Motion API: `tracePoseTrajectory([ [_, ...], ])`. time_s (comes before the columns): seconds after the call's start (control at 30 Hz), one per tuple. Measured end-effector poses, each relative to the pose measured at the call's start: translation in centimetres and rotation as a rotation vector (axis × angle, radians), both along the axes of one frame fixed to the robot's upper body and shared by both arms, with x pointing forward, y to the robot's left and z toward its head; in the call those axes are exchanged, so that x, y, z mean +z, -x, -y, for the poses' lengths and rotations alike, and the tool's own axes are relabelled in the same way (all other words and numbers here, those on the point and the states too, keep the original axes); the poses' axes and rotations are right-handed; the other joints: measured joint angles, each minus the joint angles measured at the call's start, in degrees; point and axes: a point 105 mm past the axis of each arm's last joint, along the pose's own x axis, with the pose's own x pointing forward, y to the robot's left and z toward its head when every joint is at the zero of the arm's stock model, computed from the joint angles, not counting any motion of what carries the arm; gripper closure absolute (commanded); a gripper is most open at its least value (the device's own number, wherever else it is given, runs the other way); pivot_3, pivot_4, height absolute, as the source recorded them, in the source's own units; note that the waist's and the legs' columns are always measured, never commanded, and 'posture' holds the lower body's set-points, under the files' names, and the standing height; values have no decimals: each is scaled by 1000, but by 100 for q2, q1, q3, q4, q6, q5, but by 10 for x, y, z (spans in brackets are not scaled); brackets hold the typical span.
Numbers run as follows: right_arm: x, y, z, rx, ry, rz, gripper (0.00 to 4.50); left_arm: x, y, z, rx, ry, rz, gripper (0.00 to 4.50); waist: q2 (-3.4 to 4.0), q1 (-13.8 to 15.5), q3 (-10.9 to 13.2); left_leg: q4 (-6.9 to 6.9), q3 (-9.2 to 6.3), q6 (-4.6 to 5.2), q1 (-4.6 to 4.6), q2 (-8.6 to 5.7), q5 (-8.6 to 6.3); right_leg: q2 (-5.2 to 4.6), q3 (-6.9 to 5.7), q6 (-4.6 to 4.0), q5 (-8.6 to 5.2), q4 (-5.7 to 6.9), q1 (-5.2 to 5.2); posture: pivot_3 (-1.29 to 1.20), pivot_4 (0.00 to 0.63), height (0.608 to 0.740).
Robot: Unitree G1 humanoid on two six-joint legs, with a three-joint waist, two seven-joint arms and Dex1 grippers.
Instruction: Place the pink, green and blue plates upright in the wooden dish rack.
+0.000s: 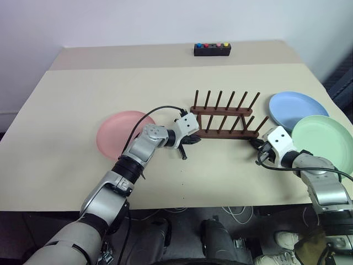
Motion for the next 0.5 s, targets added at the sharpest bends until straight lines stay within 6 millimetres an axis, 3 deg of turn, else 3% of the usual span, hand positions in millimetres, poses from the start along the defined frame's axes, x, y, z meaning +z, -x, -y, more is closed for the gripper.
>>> tracePoseTrajectory([
  [0.5, 11, -34, -6, 20, 17, 93, 4443, 3, -16, -2, 18, 0, 27, 4500, 0, -35, 0, -2, -2, -5, 0, -1, 3, 1, 0, 2, 1, 0, -1, 0, 150, 740],
])
